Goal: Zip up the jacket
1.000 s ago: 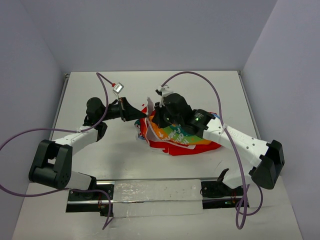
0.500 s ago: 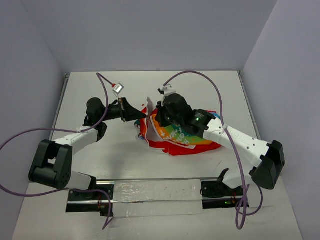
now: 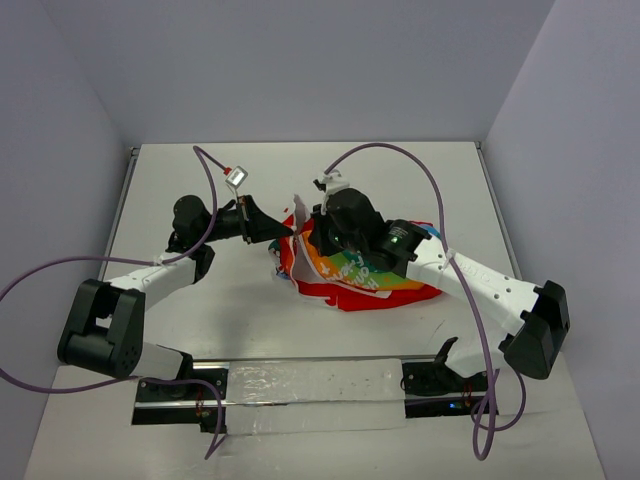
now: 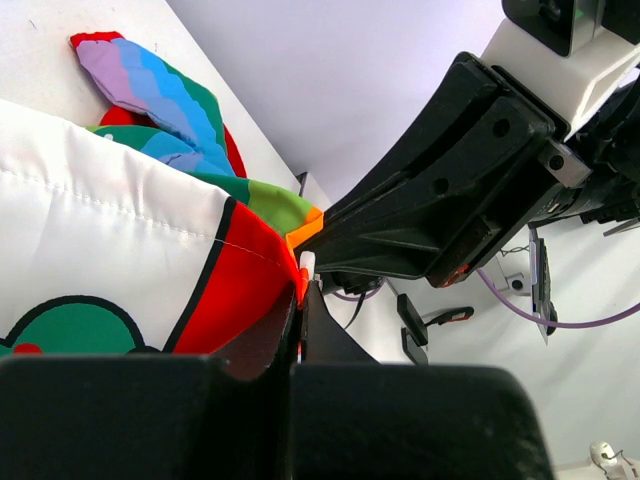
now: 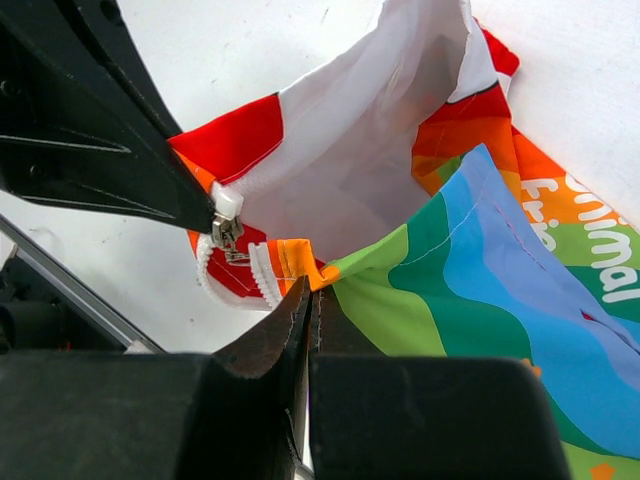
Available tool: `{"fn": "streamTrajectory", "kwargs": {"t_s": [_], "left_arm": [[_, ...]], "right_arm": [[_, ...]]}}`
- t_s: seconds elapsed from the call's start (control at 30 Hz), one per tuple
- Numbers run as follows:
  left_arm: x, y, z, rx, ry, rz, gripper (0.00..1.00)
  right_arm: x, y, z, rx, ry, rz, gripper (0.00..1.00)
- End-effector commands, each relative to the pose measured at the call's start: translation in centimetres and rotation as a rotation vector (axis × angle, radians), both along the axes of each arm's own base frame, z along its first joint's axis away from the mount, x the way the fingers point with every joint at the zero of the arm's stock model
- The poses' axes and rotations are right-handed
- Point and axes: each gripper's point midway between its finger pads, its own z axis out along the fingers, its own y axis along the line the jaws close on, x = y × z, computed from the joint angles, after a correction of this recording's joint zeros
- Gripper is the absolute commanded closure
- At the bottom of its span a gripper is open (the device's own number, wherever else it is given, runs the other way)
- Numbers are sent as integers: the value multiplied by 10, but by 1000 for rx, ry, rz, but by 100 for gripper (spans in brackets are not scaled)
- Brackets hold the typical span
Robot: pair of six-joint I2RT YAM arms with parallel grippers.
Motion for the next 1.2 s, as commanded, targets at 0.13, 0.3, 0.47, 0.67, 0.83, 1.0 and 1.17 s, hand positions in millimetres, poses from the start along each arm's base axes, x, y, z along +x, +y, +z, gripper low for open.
{"fn": "streamTrajectory", "kwargs": {"t_s": [0.13, 0.3, 0.47, 0.67, 0.83, 1.0, 1.17], "left_arm": [[1, -1, 6, -12, -59, -1, 100], [0, -2, 5, -12, -60, -5, 100], [-1, -3, 4, -11, -57, -9, 100], [-3, -4, 4, -10, -59, -18, 100], [-3, -5, 4, -9, -61, -20, 100], [-3, -5, 1, -3, -55, -18, 100], [-2, -5, 1, -1, -56, -12, 100]], "right_arm": [[-2, 7, 22, 30, -44, 27, 100], [-1, 8, 22, 27, -45, 26, 100], [1, 10, 23, 24, -47, 24, 100], [2, 11, 24, 24, -49, 22, 100], [4, 12, 24, 20, -50, 18, 100], [5, 11, 26, 23, -53, 10, 100], [4, 8, 29, 30, -61, 0, 100]]}}
